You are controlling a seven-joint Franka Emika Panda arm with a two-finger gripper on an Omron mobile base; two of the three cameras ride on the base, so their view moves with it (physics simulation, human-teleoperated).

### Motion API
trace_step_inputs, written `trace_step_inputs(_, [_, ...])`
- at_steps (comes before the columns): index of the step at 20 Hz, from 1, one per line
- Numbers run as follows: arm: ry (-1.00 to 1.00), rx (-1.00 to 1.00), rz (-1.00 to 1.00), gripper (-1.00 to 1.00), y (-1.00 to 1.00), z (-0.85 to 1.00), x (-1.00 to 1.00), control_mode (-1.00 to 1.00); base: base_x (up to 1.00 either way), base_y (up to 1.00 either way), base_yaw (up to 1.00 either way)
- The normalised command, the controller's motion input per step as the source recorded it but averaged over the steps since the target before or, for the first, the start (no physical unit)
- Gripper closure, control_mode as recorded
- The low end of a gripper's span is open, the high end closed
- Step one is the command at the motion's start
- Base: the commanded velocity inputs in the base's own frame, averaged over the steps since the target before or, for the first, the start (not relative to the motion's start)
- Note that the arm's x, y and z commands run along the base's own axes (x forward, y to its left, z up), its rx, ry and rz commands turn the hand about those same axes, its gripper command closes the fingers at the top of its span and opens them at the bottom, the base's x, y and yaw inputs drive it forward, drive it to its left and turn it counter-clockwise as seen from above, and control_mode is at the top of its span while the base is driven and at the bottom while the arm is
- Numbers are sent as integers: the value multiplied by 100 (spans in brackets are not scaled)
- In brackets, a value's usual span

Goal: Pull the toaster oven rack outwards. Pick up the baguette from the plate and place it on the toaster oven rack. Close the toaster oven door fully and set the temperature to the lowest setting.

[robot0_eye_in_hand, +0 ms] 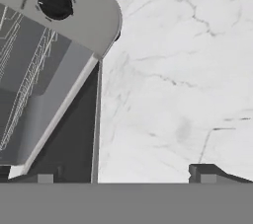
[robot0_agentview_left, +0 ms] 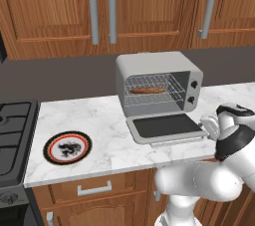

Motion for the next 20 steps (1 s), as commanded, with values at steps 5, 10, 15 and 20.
trace_step_inputs(5, [-7, 9, 0, -100, 0, 0, 0, -100, 0, 0, 0])
trace_step_inputs(10, [-7, 11, 2, -100, 0, 0, -17, -100, 0, 0, 0])
trace_step_inputs(15, [-4, 9, 9, -100, 0, 0, -20, -100, 0, 0, 0])
trace_step_inputs(20, [0, 2, 10, -100, 0, 0, -5, -100, 0, 0, 0])
